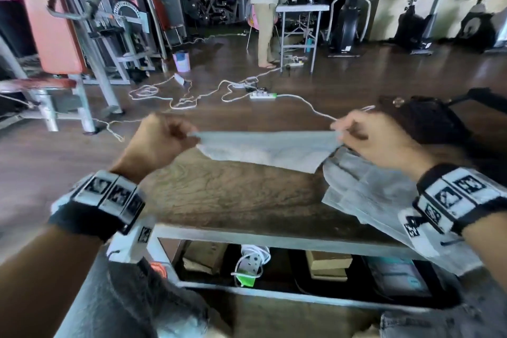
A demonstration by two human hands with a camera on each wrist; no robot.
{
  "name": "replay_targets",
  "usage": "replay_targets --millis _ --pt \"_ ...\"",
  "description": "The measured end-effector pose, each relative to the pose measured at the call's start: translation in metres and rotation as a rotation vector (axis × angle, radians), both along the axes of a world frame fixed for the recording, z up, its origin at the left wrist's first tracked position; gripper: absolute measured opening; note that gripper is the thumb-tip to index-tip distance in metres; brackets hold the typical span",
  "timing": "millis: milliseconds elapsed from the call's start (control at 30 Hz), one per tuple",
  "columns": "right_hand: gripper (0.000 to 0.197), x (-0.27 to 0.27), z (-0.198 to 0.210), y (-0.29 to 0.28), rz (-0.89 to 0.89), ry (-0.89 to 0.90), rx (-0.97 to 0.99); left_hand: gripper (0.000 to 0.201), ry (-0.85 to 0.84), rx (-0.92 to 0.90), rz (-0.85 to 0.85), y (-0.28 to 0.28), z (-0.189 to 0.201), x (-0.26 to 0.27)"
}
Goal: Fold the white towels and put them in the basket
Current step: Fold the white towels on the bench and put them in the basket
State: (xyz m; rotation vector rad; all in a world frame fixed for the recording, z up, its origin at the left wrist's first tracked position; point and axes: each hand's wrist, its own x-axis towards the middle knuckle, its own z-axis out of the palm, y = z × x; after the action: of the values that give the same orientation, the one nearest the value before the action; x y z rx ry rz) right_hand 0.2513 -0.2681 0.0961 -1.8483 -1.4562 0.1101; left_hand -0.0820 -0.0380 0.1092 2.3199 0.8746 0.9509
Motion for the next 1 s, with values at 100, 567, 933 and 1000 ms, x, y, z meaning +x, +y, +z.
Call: replay_targets --millis 100,567,933,1000 --pt "0.016 -0.007 -0.046 -0.020 0.184 0.021 -0.310 0.029 0.312 -0.094 -0.141 -0.004 -0.046 -0.025" --pt "0.008 0.003 -0.116 0.033 -0.031 -0.073 -0.436 0.010 0.528 -0.112 0.003 0.031 -0.112 0.006" --pt "0.027 0.014 -0.161 0.098 -0.198 -0.140 -0.468 0.018 0.592 -0.145 0.095 0.076 -0.170 0.066" --pt "0.026 0.014 -0.167 0.100 -0.168 -0.148 -0.510 0.029 0.677 -0.117 0.084 0.080 -0.181 0.067"
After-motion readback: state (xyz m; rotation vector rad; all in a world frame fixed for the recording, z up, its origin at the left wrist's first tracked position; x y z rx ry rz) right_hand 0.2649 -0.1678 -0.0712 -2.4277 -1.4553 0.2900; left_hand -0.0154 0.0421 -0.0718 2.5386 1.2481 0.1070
